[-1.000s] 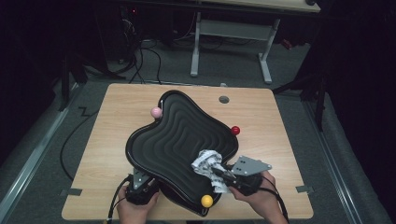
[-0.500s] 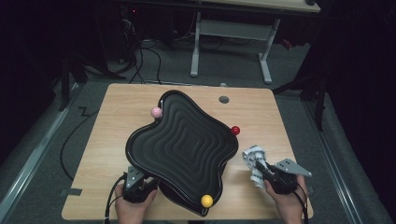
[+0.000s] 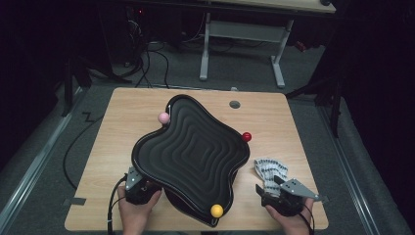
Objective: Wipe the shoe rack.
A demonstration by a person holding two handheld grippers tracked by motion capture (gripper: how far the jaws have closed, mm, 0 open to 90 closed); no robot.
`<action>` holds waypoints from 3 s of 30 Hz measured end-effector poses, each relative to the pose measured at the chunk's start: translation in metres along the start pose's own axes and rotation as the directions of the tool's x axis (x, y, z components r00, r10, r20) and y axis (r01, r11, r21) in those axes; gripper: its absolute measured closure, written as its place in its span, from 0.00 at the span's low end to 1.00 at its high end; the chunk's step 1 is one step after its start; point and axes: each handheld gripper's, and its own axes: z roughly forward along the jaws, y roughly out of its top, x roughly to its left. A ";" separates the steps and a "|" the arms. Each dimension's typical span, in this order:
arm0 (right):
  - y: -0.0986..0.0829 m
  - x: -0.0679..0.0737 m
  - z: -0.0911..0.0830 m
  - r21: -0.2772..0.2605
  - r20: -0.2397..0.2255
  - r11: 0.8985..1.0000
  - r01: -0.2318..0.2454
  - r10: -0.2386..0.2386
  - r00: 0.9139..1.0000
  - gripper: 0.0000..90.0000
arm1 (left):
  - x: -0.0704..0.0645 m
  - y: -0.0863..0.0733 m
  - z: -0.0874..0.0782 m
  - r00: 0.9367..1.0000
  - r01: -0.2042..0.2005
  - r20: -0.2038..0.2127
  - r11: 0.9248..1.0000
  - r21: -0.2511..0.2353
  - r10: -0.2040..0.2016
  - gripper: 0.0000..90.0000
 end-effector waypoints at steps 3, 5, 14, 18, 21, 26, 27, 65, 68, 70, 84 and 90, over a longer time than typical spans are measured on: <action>0.000 0.007 0.006 0.008 0.005 1.000 -0.007 0.007 1.000 0.31 | 0.002 0.003 0.007 1.000 0.005 0.010 1.000 -0.006 -0.005 0.67; 0.004 0.008 0.013 0.011 0.019 1.000 -0.009 0.009 1.000 0.42 | 0.005 0.005 0.013 1.000 0.003 0.023 1.000 0.004 -0.004 0.67; 0.036 0.007 0.066 0.014 -0.022 0.999 -0.050 0.051 0.998 0.62 | 0.011 0.022 0.031 0.998 0.018 0.063 0.999 -0.026 -0.016 0.68; 0.047 0.000 0.085 0.018 -0.037 0.991 -0.132 0.132 0.991 0.70 | 0.016 0.026 0.035 0.997 0.034 0.076 0.999 -0.029 -0.032 0.68; 0.050 -0.006 0.096 0.018 -0.066 0.985 -0.172 0.172 0.983 0.74 | 0.020 0.025 0.038 0.996 0.040 0.083 0.999 -0.017 -0.039 0.69; 0.053 -0.011 0.109 0.031 -0.117 0.985 -0.170 0.173 0.978 0.80 | 0.024 0.024 0.038 0.995 0.049 0.088 0.999 -0.015 -0.047 0.69; 0.054 -0.010 0.111 0.033 -0.118 0.986 -0.162 0.165 0.979 0.81 | 0.024 0.025 0.038 0.995 0.049 0.089 0.999 -0.015 -0.048 0.69; 0.000 0.021 0.017 0.015 -0.170 0.994 -0.104 0.105 0.980 0.43 | 0.026 0.041 0.055 0.987 -0.026 0.158 0.997 -0.069 0.037 0.70; -0.008 0.031 0.006 0.015 -0.221 0.995 -0.096 0.097 0.971 0.36 | 0.028 0.043 0.056 0.983 -0.026 0.181 0.997 -0.073 0.038 0.74; -0.014 0.037 -0.001 0.007 -0.274 0.995 -0.100 0.098 0.957 0.32 | 0.028 0.045 0.056 0.981 -0.032 0.191 0.997 -0.070 0.045 0.76; -0.018 0.080 -0.005 -0.014 -0.413 1.000 -0.001 -0.005 0.911 0.36 | 0.027 0.044 0.057 0.980 -0.024 0.197 0.997 -0.068 0.037 0.82; -0.015 0.090 0.002 -0.029 -0.384 0.999 0.023 -0.032 0.923 0.58 | 0.026 0.043 0.053 0.983 -0.035 0.177 0.997 -0.067 0.046 0.83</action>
